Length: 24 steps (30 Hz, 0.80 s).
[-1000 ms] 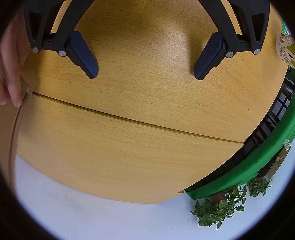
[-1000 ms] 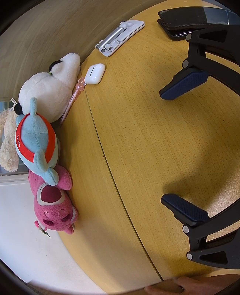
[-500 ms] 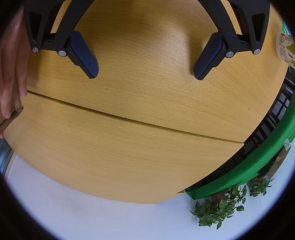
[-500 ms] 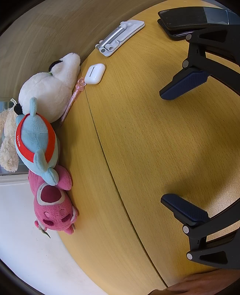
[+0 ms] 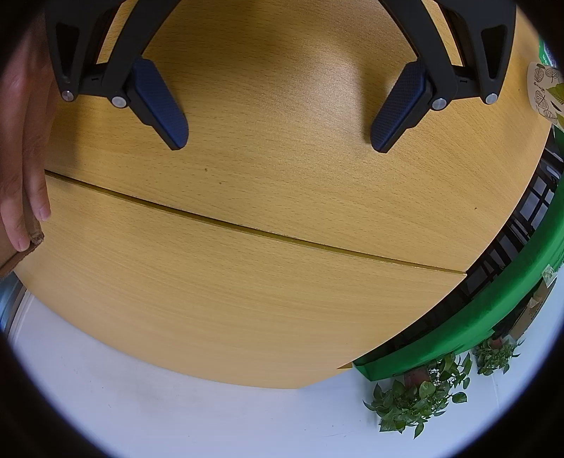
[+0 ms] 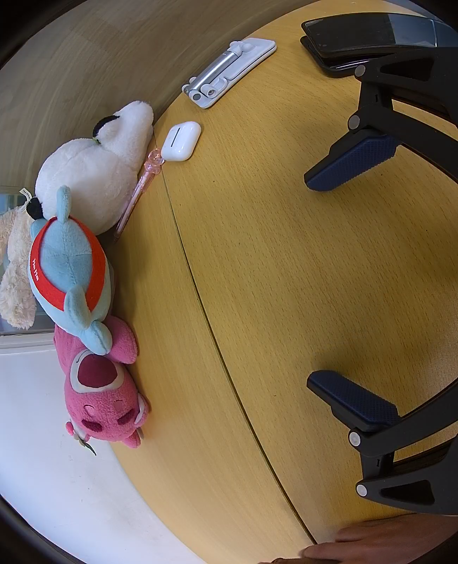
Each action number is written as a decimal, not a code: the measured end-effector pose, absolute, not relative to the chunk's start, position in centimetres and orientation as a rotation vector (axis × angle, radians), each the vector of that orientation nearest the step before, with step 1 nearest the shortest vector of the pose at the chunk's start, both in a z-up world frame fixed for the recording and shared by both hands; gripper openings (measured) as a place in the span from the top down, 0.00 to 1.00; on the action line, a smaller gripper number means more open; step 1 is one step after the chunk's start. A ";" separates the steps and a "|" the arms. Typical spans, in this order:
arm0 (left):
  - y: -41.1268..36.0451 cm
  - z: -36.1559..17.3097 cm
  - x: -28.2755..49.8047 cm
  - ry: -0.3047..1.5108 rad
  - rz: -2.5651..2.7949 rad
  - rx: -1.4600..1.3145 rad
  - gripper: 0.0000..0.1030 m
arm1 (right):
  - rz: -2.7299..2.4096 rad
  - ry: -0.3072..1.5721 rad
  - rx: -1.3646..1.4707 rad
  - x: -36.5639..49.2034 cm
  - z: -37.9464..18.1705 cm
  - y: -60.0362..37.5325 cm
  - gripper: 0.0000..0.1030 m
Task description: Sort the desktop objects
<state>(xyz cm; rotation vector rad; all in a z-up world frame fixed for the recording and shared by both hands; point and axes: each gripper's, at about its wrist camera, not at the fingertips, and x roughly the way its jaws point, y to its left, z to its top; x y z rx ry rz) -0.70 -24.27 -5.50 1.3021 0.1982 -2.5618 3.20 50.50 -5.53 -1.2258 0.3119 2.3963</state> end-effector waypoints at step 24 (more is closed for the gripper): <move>-24.3 -5.4 -0.7 0.196 -2.564 1.302 0.00 | 2.395 0.312 -1.226 3.0 -5.7 50.4 0.00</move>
